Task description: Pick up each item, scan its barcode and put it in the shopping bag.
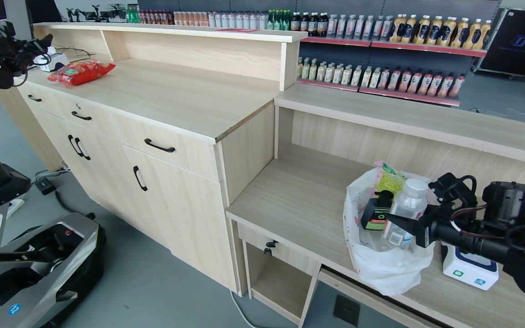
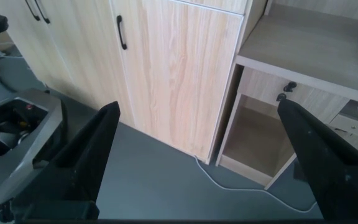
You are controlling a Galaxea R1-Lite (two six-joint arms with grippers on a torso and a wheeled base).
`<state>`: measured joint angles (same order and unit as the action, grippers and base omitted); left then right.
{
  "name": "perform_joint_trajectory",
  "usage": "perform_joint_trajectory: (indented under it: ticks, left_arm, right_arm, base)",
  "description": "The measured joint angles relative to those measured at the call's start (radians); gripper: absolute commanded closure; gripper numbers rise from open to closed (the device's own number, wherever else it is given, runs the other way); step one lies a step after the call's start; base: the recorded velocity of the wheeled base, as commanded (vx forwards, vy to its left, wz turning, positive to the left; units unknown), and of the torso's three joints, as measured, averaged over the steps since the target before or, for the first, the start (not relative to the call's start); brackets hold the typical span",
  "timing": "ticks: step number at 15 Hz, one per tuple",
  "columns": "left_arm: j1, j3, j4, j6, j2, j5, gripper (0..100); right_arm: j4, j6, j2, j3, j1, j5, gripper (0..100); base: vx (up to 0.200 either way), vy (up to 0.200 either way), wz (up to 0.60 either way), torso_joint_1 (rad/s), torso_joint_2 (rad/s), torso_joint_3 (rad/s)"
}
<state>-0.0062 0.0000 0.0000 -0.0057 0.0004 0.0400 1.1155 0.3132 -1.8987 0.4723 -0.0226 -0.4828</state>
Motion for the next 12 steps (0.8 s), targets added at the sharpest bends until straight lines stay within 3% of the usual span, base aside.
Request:
perform_joint_trajectory:
  ticks: [12]
  left_arm:
    - [0.0, 0.0, 0.0, 0.0, 0.0, 0.0, 0]
  right_arm:
    - [0.119, 0.078, -0.191, 0.0, -0.046, -0.014, 100]
  base:
    - [0.0, 0.0, 0.0, 0.0, 0.0, 0.0]
